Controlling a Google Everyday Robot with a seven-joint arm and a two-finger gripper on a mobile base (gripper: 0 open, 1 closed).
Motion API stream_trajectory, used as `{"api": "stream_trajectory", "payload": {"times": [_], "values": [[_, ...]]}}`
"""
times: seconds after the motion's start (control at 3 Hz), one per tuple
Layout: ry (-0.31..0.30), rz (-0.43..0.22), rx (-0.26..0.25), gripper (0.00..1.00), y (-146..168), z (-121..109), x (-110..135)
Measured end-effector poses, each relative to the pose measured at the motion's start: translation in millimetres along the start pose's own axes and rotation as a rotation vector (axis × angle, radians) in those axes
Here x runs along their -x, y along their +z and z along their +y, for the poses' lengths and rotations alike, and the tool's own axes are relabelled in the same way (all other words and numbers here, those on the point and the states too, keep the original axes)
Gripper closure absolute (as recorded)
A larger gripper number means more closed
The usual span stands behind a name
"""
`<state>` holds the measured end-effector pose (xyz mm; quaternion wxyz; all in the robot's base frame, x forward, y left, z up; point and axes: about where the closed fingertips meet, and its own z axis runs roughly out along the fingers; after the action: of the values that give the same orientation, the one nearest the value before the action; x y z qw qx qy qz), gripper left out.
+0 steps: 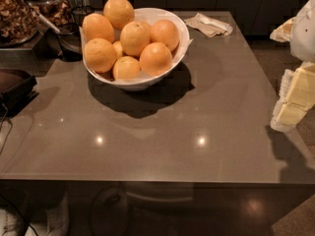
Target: Pick orange from white bowl
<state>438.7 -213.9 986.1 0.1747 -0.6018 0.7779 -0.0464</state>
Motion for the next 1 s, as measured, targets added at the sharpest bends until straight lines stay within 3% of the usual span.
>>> {"api": "stream_trajectory", "payload": {"times": [0.33, 0.67, 1.0], "values": [[0.004, 0.006, -0.002, 0.0, -2.0, -0.2, 0.5], [0.089, 0.018, -0.001, 0.0, -4.1, -11.1, 4.2], [0.231, 0.056, 0.021, 0.0, -1.7, -41.8, 16.5]]}}
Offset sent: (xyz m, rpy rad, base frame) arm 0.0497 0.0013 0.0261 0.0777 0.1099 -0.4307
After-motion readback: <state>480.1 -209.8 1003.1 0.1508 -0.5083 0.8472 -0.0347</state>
